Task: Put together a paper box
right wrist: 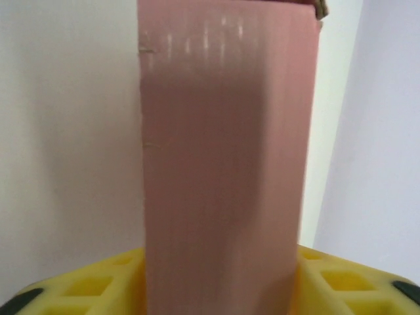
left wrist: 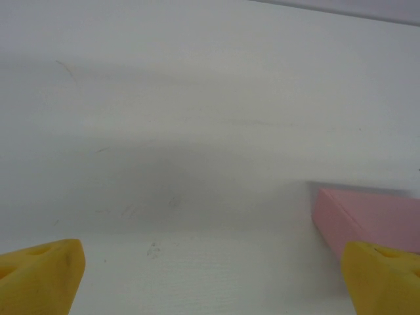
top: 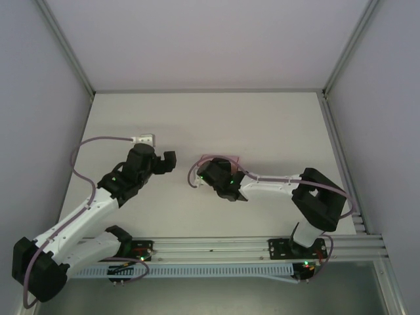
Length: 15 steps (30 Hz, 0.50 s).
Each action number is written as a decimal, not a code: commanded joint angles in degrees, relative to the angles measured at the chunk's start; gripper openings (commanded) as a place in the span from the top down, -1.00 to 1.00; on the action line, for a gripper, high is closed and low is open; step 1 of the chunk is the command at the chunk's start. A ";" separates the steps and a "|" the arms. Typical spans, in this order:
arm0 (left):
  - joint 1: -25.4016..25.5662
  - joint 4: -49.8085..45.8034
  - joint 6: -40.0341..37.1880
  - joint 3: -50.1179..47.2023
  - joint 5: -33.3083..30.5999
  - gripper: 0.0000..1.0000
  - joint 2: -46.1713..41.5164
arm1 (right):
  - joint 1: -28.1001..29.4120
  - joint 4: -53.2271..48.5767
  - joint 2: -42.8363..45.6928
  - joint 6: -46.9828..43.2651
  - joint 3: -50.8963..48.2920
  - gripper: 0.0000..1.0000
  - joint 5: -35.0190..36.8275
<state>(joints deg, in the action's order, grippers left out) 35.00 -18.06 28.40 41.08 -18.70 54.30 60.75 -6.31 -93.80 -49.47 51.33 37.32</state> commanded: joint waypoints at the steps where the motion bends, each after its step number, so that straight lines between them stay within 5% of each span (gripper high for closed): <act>1: -0.39 0.49 0.86 -0.51 -0.93 -0.99 0.28 | 1.02 -2.22 1.12 3.48 -1.55 -0.24 -1.37; 15: -0.42 -0.17 0.69 -0.04 -1.26 -0.99 0.23 | 1.42 -12.50 6.65 8.41 -3.30 -0.66 -3.72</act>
<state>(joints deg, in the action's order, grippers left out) 34.96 -18.09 28.40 41.08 -18.72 54.41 61.89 -14.26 -88.09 -43.29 48.84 34.41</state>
